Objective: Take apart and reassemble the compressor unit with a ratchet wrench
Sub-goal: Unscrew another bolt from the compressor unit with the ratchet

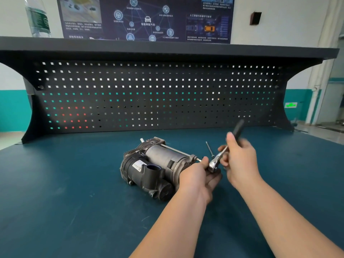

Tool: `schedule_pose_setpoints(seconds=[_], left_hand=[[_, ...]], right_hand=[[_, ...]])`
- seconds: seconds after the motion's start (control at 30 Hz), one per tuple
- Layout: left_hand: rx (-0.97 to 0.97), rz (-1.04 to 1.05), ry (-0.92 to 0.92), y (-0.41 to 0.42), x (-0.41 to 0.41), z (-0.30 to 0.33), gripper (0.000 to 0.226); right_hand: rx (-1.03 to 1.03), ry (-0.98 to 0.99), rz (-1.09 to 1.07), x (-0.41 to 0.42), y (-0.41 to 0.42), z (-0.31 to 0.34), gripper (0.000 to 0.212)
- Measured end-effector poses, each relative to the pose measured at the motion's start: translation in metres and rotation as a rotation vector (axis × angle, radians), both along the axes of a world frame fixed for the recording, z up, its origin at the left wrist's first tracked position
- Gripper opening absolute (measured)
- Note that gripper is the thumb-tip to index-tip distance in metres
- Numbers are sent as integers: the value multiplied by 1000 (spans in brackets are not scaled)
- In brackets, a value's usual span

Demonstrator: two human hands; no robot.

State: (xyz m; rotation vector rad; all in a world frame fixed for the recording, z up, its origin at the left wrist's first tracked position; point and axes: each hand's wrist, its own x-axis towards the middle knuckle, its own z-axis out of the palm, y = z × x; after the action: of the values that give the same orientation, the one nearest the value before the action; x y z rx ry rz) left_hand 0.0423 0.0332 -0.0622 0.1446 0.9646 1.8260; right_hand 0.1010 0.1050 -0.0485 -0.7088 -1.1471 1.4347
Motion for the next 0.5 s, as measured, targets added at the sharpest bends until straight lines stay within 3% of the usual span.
schedule_pose_setpoints(seconds=[0.07,0.13,0.2,0.3,0.37,0.43,0.5], left_hand=[[8,-4,-9,0,1,1,19],[19,0,-21,0,2,2,16],[-8,19,3,1,2,1,17],[-21,21,31,1,3,-1,16],[-2,18,20,-1,4,-1,15],[3,32,11,-1,3,-1,13],[1,42,12,-1,3,-1,12]], right_hand=[[-553,265,173,2,10,-7,23],[-704,360,211,0,12,-13,23],[-490,298,181,-4,9,-10,23],[278,-15,30,-1,-6,2,15],[678,-198,-25,2,-18,2,9],[769,-232,-56,2,-24,-2,6],[559,-178,-81,-1,-18,-1,9]])
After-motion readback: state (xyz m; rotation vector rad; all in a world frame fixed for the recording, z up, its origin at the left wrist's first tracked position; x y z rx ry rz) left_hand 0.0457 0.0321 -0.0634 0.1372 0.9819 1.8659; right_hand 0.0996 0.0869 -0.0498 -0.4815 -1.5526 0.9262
